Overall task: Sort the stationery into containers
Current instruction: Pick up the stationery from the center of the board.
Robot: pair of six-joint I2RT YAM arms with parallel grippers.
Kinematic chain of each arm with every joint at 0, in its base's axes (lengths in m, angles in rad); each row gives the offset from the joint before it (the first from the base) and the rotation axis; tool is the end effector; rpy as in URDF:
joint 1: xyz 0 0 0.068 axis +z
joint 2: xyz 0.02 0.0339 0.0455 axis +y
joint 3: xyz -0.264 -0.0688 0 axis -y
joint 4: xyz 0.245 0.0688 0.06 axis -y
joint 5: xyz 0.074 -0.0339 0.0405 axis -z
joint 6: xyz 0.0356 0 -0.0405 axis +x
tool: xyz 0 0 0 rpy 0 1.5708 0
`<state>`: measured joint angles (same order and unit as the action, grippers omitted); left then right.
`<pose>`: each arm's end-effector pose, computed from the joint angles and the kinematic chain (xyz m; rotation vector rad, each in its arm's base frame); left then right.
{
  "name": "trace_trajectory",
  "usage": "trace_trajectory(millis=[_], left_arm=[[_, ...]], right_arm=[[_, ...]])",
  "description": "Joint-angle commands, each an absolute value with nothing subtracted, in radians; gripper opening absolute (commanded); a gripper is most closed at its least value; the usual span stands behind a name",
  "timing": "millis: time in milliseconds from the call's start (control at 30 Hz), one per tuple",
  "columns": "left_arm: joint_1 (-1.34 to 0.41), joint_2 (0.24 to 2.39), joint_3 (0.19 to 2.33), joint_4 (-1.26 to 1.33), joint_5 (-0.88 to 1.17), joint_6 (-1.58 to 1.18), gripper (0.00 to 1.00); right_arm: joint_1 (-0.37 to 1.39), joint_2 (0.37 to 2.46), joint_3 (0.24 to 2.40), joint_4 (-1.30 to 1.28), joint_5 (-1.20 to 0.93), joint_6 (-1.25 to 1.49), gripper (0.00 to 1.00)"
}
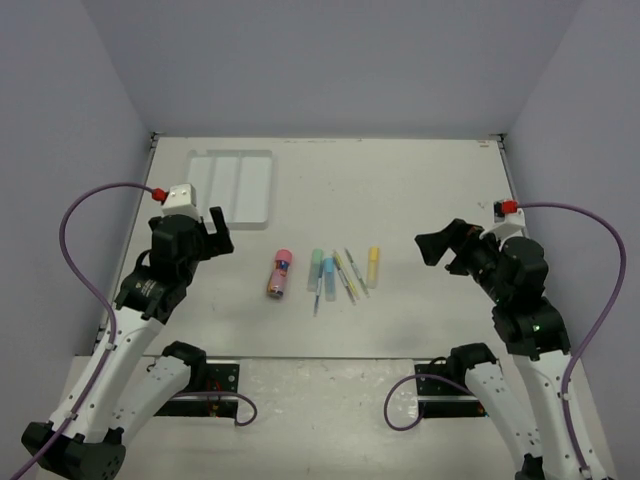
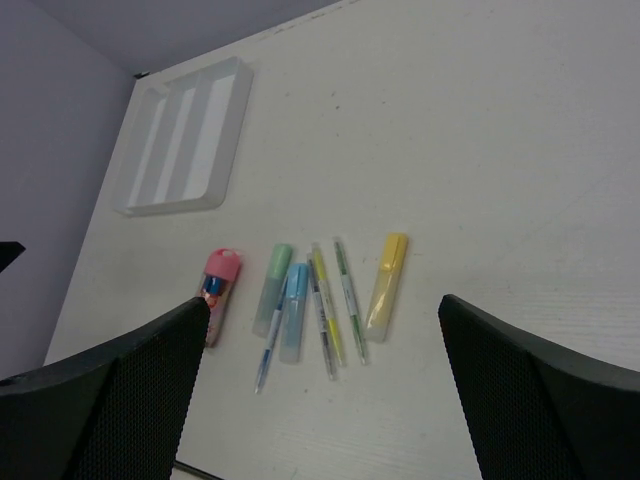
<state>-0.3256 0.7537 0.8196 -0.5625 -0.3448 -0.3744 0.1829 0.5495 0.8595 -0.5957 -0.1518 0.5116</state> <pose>0.1578 -0.0406 0.3190 -0.2594 2.0202 -0.0823 0.1118 0.0261 0.3525 0.2038 1.8887 0.6187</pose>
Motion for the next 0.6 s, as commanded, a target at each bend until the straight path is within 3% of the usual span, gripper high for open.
trace_trajectory(millis=[0,167,367,567], left_arm=[[-0.319,0.732,0.819,-0.546,-0.386,-0.367,1.0],[-0.315,0.727,0.819,-0.545,-0.406,-0.373,1.0],[-0.27,0.737,0.818,-0.538,-0.392,-0.373,1.0],[-0.252,0.75,0.813,-0.534,-0.365,-0.37,1.0]], right_arm=[[0.179,0.566,0.804,-0.461,-0.307,0.563,0.99],[0.29,0.724,0.758,-0.299,-0.435,0.708,0.99],[0.671,1.069,0.893,-0.261,-0.078,0.872,0.99],[0.939,1.533,1.244,-0.39,0.193,0.973,0.96]])
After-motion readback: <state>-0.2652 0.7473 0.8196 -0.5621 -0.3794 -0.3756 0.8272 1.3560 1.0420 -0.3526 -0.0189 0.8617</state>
